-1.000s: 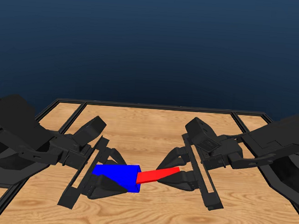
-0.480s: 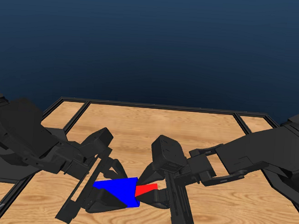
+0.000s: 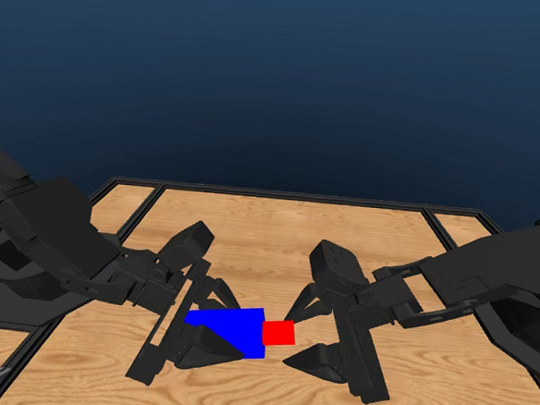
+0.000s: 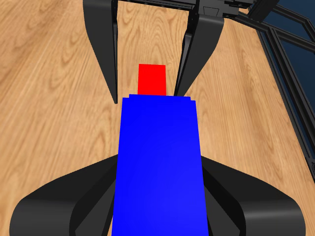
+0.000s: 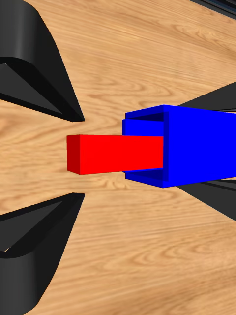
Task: Insert peg into socket
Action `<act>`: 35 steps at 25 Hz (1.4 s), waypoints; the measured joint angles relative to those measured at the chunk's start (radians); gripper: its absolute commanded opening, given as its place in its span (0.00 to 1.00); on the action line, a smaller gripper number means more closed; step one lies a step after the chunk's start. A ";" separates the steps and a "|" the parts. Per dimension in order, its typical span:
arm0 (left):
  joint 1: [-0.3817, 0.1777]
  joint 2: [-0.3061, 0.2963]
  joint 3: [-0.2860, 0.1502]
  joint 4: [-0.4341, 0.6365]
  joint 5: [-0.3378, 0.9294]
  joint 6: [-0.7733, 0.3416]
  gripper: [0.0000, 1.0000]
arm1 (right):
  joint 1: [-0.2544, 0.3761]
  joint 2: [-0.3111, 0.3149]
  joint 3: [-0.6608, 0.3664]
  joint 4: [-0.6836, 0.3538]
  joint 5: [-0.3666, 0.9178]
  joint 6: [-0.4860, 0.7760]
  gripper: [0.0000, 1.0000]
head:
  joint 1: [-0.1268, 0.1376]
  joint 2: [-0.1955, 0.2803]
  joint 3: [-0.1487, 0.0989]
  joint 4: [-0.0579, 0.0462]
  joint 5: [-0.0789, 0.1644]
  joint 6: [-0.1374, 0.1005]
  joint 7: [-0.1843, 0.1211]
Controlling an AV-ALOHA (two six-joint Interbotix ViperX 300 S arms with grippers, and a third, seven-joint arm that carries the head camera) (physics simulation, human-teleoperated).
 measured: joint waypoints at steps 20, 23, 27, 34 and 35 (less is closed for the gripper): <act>0.007 0.049 -0.036 0.040 0.012 -0.030 0.00 | 0.001 -0.093 0.053 -0.056 0.030 0.061 0.00 | -0.036 0.000 0.000 -0.006 0.006 0.014 0.013; 0.012 0.052 -0.060 0.053 0.042 -0.034 0.00 | -0.006 -0.021 0.011 -0.057 0.006 0.066 0.00 | -0.038 0.000 0.000 -0.006 0.008 0.016 0.013; 0.014 0.047 -0.076 0.069 0.072 -0.035 0.00 | -0.013 0.080 -0.045 -0.062 -0.038 0.084 0.00 | -0.033 0.000 0.000 -0.003 0.010 0.019 0.017; 0.004 0.034 -0.073 0.082 0.117 -0.061 0.00 | -0.006 0.110 -0.063 -0.068 -0.052 0.096 0.00 | -0.022 -0.008 0.000 0.000 0.012 0.024 0.007; 0.004 0.033 -0.071 0.081 0.117 -0.065 0.00 | -0.010 0.099 -0.046 -0.065 -0.052 0.101 0.00 | -0.021 -0.010 0.000 0.001 0.012 0.024 0.005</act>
